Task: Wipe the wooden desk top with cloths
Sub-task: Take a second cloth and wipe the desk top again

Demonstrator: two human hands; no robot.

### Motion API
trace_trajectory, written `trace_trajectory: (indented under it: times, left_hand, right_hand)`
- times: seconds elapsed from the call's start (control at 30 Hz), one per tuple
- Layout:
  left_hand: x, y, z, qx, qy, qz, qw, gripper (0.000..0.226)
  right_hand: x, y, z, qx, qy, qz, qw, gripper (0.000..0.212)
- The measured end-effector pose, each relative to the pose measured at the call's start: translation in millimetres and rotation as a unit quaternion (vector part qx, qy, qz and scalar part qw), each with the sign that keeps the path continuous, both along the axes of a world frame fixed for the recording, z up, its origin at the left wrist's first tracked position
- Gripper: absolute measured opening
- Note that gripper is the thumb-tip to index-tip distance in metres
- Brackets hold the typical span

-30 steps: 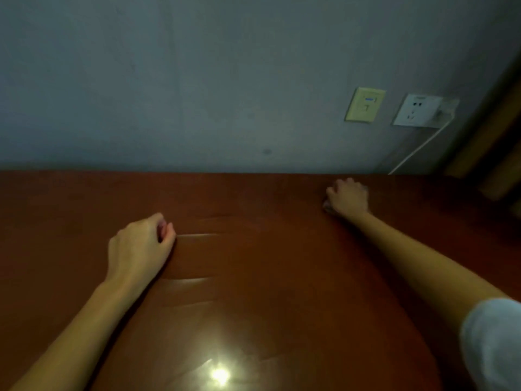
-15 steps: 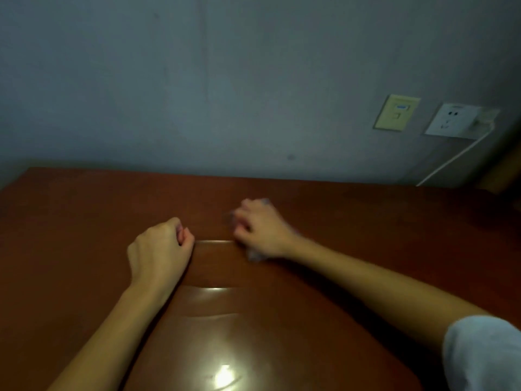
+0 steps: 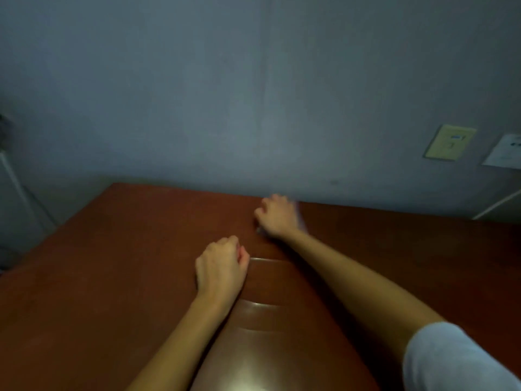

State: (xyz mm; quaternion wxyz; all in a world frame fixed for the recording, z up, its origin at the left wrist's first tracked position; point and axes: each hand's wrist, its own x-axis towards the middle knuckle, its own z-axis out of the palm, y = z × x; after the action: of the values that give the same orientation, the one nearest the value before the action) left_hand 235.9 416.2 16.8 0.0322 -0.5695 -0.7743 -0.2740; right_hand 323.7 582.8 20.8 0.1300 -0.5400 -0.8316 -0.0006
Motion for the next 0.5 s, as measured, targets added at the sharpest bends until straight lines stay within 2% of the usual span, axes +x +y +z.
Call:
trace_trajectory:
  times: [0.07,0.1,0.17,0.23,0.27,0.37,0.5]
  left_hand:
    - [-6,-18,-2,0.006,0.026,-0.039,0.999,0.016]
    - [-13,-31,-2,0.011,0.045,-0.044,0.998,0.02]
    - [-43,-58,1,0.002,0.057,-0.021,0.998,0.024]
    - [-85,-84,2,-0.013,0.051,0.032,0.998,0.021]
    - [-108,-95,1,-0.012,0.051,0.06,0.997,0.022]
    - [-161,-119,-1,-0.023,0.066,0.119,0.99,0.024]
    - [-192,-126,-4,-0.007,0.066,0.147,0.987,0.027]
  right_hand:
    - [-28,-40,-1,-0.012,0.034,0.093,0.995,0.028]
    - [-30,-53,-1,-0.003,0.037,0.119,0.992,0.032]
    - [-14,-61,-4,0.031,0.036,0.114,0.992,0.053]
    - [16,-53,-9,0.069,0.019,0.055,0.996,0.068]
    - [33,-45,-12,0.081,0.015,0.019,0.996,0.068]
    - [72,-17,-12,0.068,0.032,-0.113,0.991,0.043]
    - [73,12,-14,0.048,0.062,-0.216,0.973,0.049]
